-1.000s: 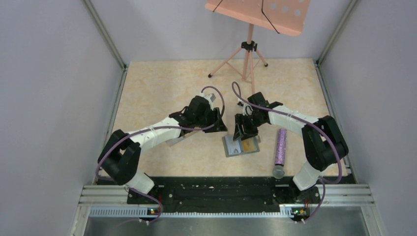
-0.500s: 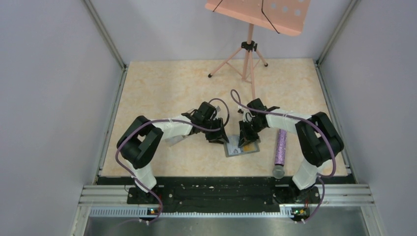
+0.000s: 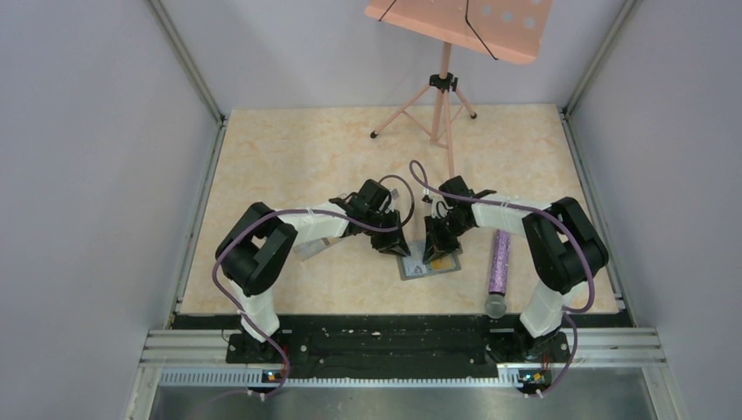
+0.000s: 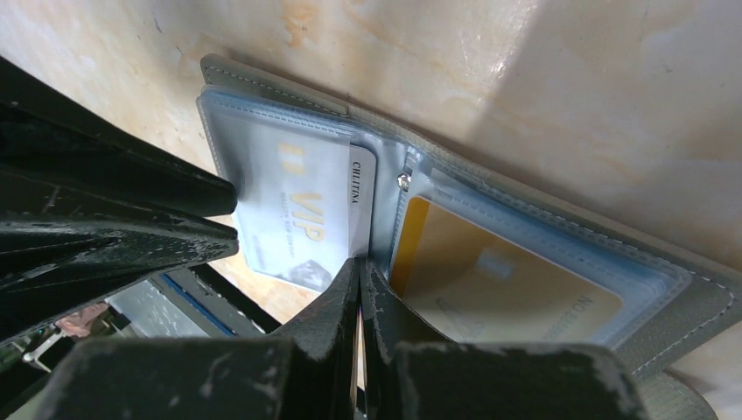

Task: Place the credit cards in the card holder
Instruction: Insert the credit card into the card holder.

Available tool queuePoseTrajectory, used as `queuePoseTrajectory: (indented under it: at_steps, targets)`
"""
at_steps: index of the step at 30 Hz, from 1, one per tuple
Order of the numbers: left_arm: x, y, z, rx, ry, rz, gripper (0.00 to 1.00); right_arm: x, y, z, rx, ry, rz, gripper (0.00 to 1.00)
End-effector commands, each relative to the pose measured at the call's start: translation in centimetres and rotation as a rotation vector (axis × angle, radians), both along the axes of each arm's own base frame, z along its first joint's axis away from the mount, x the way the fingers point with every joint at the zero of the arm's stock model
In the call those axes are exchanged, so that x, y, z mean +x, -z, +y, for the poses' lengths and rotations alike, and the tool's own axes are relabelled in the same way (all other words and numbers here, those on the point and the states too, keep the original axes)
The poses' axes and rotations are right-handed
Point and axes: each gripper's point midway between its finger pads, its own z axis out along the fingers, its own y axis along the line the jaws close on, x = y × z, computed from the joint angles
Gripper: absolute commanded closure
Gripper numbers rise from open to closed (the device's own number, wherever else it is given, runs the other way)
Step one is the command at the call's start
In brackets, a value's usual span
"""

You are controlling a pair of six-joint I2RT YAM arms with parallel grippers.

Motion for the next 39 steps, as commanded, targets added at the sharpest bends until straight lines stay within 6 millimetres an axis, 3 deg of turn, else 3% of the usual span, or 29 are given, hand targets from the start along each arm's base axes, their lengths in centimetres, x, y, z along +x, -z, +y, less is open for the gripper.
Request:
queuePoseTrajectory:
  at_steps: [1, 5, 10, 26, 30, 35, 39]
  targets:
    - [0.5, -0.5, -0.4, 0.028, 0.020, -0.028, 0.74, 0.0, 1.1, -0.3, -0.025, -0.006, -0.003, 1.00]
    - [0.7, -0.2, 1.1, 0.115, -0.012, -0.039, 0.64, 0.1, 1.1, -0.3, -0.024, -0.005, -0.003, 1.00]
    - [0.4, 0.5, 1.2, 0.131, -0.011, -0.012, 0.64, 0.0, 1.2, -0.2, -0.023, -0.007, 0.002, 1.00]
    - [0.6, -0.7, -0.3, 0.065, 0.030, -0.038, 0.98, -0.1, 1.0, 0.0, -0.009, -0.008, 0.005, 1.00]
    - [0.6, -0.8, -0.2, 0.100, 0.042, -0.049, 1.00, -0.1, 0.8, 0.1, -0.003, -0.011, 0.006, 1.00]
    - [0.6, -1.0, -0.1, 0.138, 0.053, -0.068, 0.78, 0.1, 0.4, 0.3, 0.008, -0.007, -0.001, 1.00]
    - [0.5, -0.8, -0.2, 0.157, 0.064, -0.067, 0.71, 0.2, 0.2, 0.5, 0.020, -0.009, 0.002, 1.00]
